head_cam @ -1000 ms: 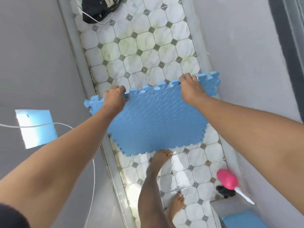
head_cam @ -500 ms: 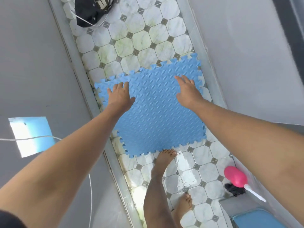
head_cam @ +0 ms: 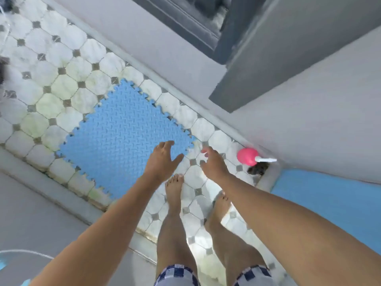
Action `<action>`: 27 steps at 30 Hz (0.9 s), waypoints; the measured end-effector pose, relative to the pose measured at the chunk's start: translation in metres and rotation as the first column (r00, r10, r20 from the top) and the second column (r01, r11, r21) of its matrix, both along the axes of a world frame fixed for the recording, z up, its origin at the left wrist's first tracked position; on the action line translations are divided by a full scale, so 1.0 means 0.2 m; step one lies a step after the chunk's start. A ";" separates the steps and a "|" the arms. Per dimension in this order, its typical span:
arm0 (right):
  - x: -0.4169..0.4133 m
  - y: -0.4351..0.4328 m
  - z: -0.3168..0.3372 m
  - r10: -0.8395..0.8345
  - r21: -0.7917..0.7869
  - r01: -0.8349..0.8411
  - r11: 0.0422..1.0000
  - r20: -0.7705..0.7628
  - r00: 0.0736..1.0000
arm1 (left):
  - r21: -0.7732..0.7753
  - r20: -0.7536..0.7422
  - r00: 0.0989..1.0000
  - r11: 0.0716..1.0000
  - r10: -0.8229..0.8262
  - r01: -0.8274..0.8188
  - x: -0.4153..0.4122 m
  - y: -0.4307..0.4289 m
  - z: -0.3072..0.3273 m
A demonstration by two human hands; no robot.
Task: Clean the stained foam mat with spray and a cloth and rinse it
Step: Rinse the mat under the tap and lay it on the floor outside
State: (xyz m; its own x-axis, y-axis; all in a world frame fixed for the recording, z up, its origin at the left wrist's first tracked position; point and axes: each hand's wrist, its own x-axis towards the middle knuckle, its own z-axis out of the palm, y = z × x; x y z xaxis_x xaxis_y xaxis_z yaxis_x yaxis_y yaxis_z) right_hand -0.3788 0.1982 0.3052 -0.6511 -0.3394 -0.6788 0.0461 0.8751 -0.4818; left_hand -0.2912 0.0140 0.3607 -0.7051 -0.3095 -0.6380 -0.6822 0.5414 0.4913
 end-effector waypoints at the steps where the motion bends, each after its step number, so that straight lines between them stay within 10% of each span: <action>1: 0.00 0.15 0.01 -0.069 0.017 0.069 0.997 0.009 0.998 | 0.024 -0.006 1.000 0.999 -0.027 0.027 -0.06 0.11 -0.01; 15: 0.01 1.56 -0.55 -0.815 0.164 0.799 0.578 0.055 0.577 | 0.183 0.006 0.955 0.939 -0.298 0.292 -0.49 1.35 -0.54; 27: -0.28 1.73 -1.68 -0.736 0.190 0.733 0.653 -0.069 0.673 | 0.030 -0.110 0.758 0.760 -0.643 0.649 -0.96 1.74 -1.65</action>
State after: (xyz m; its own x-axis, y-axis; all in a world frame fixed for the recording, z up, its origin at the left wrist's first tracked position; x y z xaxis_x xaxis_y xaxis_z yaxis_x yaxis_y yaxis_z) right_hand -0.4354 0.5441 -0.0318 -0.6225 0.3791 -0.6847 0.7187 0.6232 -0.3083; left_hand -0.4833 0.3621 0.0300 -0.7762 0.2779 -0.5659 -0.1345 0.8039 0.5794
